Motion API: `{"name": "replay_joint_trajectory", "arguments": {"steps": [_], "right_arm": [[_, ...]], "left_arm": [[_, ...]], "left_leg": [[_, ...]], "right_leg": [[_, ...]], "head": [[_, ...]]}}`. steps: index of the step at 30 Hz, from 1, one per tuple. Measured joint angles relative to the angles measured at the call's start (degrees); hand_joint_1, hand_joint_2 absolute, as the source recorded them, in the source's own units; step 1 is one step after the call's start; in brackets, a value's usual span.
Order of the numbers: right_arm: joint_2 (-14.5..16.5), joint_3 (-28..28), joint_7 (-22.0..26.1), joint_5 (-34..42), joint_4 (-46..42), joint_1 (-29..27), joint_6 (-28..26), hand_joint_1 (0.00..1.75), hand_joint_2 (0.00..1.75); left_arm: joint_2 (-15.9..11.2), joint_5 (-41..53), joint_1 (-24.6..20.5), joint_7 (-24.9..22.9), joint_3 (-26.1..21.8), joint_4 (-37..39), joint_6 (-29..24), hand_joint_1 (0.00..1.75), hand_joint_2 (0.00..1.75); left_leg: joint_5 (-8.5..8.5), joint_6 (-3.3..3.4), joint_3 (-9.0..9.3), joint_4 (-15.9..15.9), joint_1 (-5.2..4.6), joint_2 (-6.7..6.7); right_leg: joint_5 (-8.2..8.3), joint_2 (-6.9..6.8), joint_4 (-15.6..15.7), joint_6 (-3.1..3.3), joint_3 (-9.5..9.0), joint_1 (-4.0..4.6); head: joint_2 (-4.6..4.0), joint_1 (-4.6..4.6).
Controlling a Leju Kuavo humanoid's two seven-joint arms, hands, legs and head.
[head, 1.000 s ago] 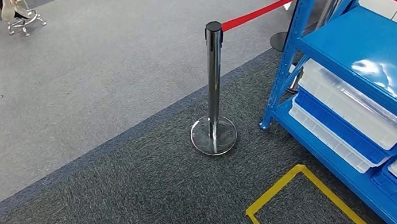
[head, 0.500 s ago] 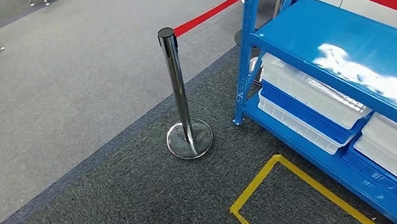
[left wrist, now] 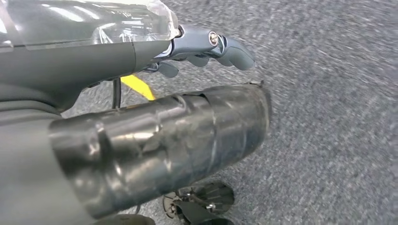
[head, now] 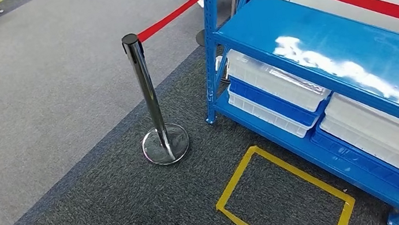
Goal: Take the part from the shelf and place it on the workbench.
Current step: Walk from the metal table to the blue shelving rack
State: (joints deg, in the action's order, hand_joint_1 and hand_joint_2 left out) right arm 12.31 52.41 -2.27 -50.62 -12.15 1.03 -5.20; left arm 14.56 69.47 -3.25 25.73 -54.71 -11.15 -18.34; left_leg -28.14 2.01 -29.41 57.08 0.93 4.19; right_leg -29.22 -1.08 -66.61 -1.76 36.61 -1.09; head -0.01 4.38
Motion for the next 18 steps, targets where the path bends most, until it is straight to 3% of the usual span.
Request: {"name": "replay_joint_trajectory", "arguments": {"steps": [2, 3, 6, 8, 10, 11, 12, 13, 14, 16, 18], "right_arm": [[-0.05, 0.0, 0.0, -0.04, 0.0, 0.09, 0.02, 0.0, 0.0], [-0.05, 0.0, 0.0, -0.07, 0.0, 0.12, 0.03, 0.0, 0.0], [-0.08, 0.01, 0.0, -0.09, 0.0, 0.01, 0.03, 0.0, 0.0], [-0.08, 0.02, 0.0, -0.09, 0.0, 0.06, 0.03, 0.0, 0.0], [-0.07, 0.02, 0.0, -0.09, 0.0, 0.18, 0.03, 0.0, 0.0], [-0.07, 0.02, 0.0, -0.1, 0.0, 0.19, 0.04, 0.0, 0.0], [-0.07, 0.02, 0.0, -0.13, 0.0, 0.15, 0.04, 0.0, 0.0], [-0.07, 0.02, 0.0, -0.16, 0.0, 0.09, 0.04, 0.0, 0.0], [-0.07, 0.02, 0.0, -0.19, 0.0, 0.05, 0.05, 0.0, 0.0], [-0.02, 0.02, 0.0, -0.23, 0.01, 0.07, 0.07, 0.0, 0.0], [0.05, 0.02, 0.0, -0.24, 0.02, 0.19, 0.08, 0.0, 0.0]], "left_arm": [[0.02, -0.01, -0.06, 0.01, 0.0, 0.0, 0.0, 0.0, 0.0], [0.02, -0.01, -0.08, 0.02, -0.01, 0.0, 0.0, 0.0, 0.0], [0.02, -0.01, -0.26, 0.02, -0.02, 0.0, -0.01, 0.0, 0.0], [0.02, -0.01, -0.29, 0.02, -0.02, 0.0, -0.02, 0.0, 0.0], [0.02, -0.01, -0.16, 0.02, -0.03, 0.0, -0.02, 0.0, 0.0], [0.02, -0.02, -0.06, 0.01, -0.03, 0.0, -0.02, 0.0, 0.0], [0.02, -0.04, 0.03, 0.01, -0.04, 0.0, -0.01, 0.0, 0.0], [0.02, -0.05, 0.09, 0.0, -0.04, 0.0, -0.01, 0.0, 0.0], [0.02, -0.07, 0.12, -0.01, -0.04, 0.0, 0.0, 0.0, 0.0], [-0.01, -0.08, 0.14, -0.02, -0.05, 0.0, 0.0, 0.0, 0.0], [-0.07, -0.08, 0.15, -0.05, -0.09, 0.0, -0.01, 0.0, 0.0]], "left_leg": [[-0.51, -0.69, 0.09, 0.38, -0.27, 1.01], [-0.7, -1.03, 0.18, 0.49, -0.42, 1.41], [-1.11, -1.83, 0.66, 0.64, -0.41, 1.93], [-3.35, -2.32, -0.39, 3.48, -0.16, -0.25], [-7.23, -2.56, -3.58, 10.51, -0.05, -2.81], [-8.63, -2.6, -5.35, 14.22, -0.06, -3.3], [-8.99, -2.55, -6.52, 16.53, -0.06, -3.51], [-8.16, -2.41, -6.76, 16.73, -0.07, -3.64], [-6.26, -2.19, -5.94, 14.62, -0.07, -3.89], [-1.98, -1.55, -2.71, 6.94, -0.08, -5.95], [-0.39, -1.22, -0.73, 1.82, -0.11, -8.16]], "right_leg": [[1.97, -1.71, 6.03, 0.52, -3.18, 0.26], [2.07, -2.11, 7.18, 0.87, -3.68, 0.45], [2.24, -0.75, 7.38, 1.87, -3.49, 0.51], [2.53, 0.29, 7.65, 2.59, -3.48, 0.2], [2.7, 1.39, 7.69, 3.02, -3.3, 0.19], [2.74, 2.05, 7.67, 3.1, -3.22, 0.26], [2.76, 2.77, 7.64, 3.13, -3.21, 0.33], [2.77, 3.54, 7.6, 3.14, -3.24, 0.39], [2.77, 4.35, 7.55, 3.13, -3.33, 0.43], [2.82, 5.83, 7.46, 3.01, -3.44, 0.49], [3.01, 7.18, 7.33, 2.49, -3.09, 0.41]], "head": [[0.0, -0.02], [0.0, -0.02], [0.01, -0.03], [0.01, -0.07], [0.01, -0.1], [0.01, -0.09], [0.0, -0.1], [0.0, -0.1], [0.0, -0.1], [0.0, -0.08], [0.01, -0.08]]}}
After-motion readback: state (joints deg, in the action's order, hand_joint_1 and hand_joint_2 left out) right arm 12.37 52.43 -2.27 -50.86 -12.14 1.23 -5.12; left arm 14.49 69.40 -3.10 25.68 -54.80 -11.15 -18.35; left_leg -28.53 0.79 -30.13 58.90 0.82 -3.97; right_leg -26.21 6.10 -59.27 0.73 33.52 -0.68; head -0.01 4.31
